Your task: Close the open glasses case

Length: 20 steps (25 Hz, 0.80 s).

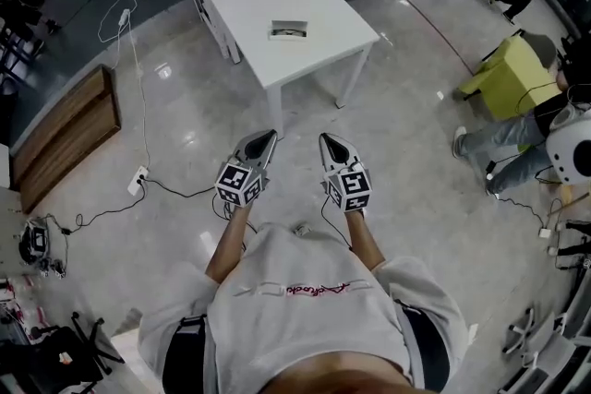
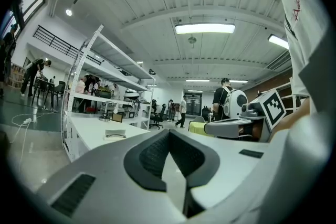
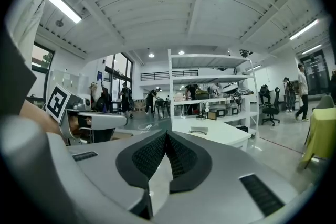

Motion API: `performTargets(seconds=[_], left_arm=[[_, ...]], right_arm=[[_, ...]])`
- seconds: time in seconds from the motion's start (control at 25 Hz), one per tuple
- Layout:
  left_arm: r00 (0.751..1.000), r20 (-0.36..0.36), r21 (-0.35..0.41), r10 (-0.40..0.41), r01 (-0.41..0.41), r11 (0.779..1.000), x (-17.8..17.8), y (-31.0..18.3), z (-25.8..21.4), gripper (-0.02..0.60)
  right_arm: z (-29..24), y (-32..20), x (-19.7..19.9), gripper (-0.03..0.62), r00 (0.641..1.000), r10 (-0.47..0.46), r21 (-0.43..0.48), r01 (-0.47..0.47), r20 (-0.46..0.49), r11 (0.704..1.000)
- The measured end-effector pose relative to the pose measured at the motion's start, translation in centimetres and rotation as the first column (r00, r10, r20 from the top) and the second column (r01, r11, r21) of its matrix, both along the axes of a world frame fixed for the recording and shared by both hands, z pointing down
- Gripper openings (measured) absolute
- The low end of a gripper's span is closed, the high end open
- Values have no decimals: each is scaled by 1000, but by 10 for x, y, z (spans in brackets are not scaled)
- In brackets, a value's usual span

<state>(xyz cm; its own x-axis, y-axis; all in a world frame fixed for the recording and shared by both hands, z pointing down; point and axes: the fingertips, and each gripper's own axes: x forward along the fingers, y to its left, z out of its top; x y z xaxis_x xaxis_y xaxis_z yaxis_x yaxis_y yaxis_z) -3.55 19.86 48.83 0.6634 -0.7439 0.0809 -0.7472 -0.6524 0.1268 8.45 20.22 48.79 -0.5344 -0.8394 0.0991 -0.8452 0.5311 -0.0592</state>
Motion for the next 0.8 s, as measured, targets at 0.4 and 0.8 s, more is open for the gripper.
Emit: performTargets(seconds=[0.4, 0.8], left_arm=[[999, 5, 2, -35, 35, 999, 21, -3, 3, 26], [999, 11, 11, -38, 38, 999, 31, -15, 6, 26]], right_arm=[[13, -3, 17, 0, 999, -48, -21, 48, 8, 999], [17, -11, 26, 0, 998, -59, -9, 59, 7, 998]])
